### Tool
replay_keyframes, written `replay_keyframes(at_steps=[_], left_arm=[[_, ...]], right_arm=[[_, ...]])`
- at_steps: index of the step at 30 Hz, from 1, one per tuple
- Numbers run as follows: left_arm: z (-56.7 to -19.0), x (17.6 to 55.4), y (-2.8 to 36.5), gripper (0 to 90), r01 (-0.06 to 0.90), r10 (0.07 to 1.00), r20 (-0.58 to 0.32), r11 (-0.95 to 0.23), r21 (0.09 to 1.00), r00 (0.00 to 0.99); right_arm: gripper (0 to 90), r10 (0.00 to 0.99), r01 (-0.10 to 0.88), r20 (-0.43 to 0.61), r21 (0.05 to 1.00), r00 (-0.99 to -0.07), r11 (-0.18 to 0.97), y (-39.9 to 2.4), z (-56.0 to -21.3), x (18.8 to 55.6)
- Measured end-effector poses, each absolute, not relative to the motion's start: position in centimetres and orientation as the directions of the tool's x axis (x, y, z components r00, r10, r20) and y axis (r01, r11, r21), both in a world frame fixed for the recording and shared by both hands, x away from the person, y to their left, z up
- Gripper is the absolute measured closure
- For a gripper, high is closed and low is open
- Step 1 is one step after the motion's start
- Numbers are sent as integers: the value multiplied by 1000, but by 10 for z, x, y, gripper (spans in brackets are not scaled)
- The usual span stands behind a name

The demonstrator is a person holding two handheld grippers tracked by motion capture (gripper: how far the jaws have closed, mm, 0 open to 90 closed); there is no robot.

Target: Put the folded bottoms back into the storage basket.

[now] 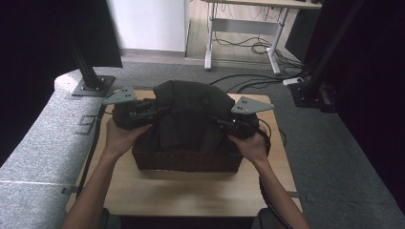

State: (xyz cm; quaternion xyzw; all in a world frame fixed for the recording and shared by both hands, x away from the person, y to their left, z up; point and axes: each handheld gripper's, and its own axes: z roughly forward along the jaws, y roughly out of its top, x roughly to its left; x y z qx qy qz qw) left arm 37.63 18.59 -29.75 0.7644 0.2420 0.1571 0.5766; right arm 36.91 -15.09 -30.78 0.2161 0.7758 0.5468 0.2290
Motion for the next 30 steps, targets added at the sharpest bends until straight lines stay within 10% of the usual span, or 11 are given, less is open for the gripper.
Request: replay_keyframes(at_steps=[30], left_arm=[[-393,439,217,689,344,646,-90,-279,897,758]], right_arm=[[665,623,218,-86,892,-777,395,-95,-404,445]])
